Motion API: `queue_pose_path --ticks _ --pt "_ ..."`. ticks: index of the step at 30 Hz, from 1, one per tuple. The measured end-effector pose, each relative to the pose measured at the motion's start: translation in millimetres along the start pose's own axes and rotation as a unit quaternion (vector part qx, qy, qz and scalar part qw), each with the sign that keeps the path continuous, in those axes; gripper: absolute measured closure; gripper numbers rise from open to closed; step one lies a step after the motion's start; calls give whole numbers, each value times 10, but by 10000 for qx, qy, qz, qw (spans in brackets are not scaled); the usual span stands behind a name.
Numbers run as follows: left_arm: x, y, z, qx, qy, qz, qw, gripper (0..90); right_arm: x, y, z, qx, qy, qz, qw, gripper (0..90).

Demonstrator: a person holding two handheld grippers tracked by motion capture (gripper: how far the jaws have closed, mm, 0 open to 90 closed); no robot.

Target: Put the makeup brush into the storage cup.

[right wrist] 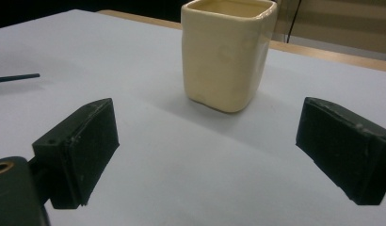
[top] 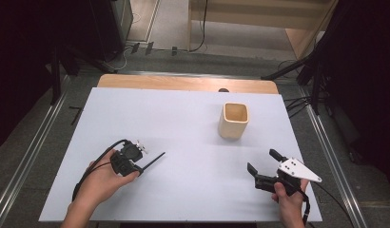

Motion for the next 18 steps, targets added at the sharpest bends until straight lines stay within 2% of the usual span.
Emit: queue_pose_path --ticks 6,8,10,18 --pt "-17 -72 9 69 49 335 9994 841 -84 44 -41 -66 16 55 10000 73" --pt "-20 -90 11 50 70 455 9989 841 -126 61 -70 -93 -57 90 9999 73" --pt "-24 -106 11 60 62 582 9983 842 -211 92 -107 -133 -151 139 9997 74" --pt "-45 -159 18 -6 56 1013 9948 841 -437 201 -251 -290 -261 326 9987 74"
Point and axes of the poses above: each handheld gripper's, and its own axes: y roughly forward along the jaws, x roughly out of its underside, z roughly to its right, the point moved 1 cm from there along y, roughly forward along the jaws, and after that the axes turned 7 degrees about x, right-handed, at the moved point
